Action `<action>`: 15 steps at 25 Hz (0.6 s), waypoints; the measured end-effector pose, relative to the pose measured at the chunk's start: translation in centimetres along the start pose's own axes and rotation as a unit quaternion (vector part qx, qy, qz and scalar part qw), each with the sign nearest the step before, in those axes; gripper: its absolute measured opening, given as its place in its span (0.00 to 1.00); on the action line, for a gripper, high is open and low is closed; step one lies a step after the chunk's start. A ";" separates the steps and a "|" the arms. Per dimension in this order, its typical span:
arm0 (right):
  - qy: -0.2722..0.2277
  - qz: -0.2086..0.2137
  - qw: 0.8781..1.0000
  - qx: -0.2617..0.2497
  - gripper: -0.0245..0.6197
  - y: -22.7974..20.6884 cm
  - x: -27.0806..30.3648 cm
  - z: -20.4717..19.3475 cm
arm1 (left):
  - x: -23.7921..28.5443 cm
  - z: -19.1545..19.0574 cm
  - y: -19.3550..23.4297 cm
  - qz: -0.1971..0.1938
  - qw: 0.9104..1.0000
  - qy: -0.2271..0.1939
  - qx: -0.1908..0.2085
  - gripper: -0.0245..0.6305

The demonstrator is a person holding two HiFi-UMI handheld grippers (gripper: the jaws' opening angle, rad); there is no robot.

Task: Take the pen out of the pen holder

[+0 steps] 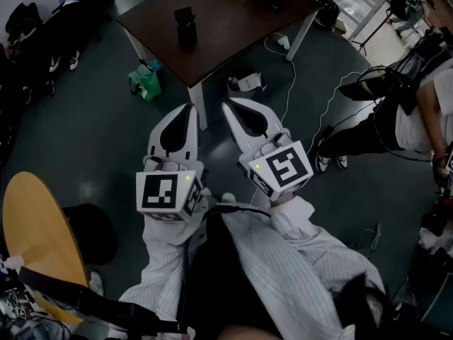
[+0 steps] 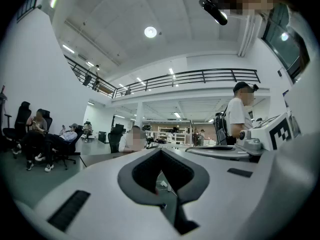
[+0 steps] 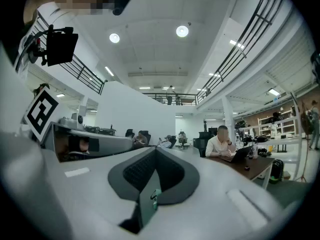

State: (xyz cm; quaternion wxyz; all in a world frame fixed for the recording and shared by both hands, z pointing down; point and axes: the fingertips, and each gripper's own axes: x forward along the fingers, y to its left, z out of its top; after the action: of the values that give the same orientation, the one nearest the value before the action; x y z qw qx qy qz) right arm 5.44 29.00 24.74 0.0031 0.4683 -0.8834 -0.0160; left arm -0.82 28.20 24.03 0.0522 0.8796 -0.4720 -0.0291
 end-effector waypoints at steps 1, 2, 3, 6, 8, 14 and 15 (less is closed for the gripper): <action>-0.001 0.000 1.000 0.001 0.04 -0.2 -0.2 0.2 | 0.2 0.2 -0.3 -0.002 1.000 0.001 0.002 0.04; -0.001 0.000 1.000 0.001 0.04 -0.4 -0.3 0.4 | 0.3 0.4 -0.6 -0.004 1.000 0.001 0.004 0.04; -0.002 0.000 1.000 0.001 0.04 -0.6 -0.5 0.5 | 0.5 0.6 -0.9 -0.005 1.000 0.001 0.005 0.04; 0.000 0.000 1.000 0.001 0.04 -1.2 -0.9 0.5 | 0.9 0.7 -1.5 -0.005 1.000 0.001 0.006 0.04; 0.001 0.001 1.000 0.001 0.04 -1.5 -1.1 0.3 | 1.1 0.6 -1.8 -0.004 1.000 0.001 0.006 0.04; 0.003 0.003 1.000 0.007 0.04 -2.5 -1.5 -0.6 | 1.9 -0.4 -2.4 0.000 1.000 0.005 0.005 0.04; 0.003 0.003 1.000 0.011 0.04 -2.7 -1.7 -0.9 | 2.0 -0.7 -2.5 0.002 1.000 0.007 0.003 0.04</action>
State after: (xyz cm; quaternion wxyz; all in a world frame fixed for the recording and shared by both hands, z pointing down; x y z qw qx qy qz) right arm 8.62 28.86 25.60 0.0006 0.4658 -0.8849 -0.0049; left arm 2.43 27.95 24.37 0.0532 0.8790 -0.4733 -0.0215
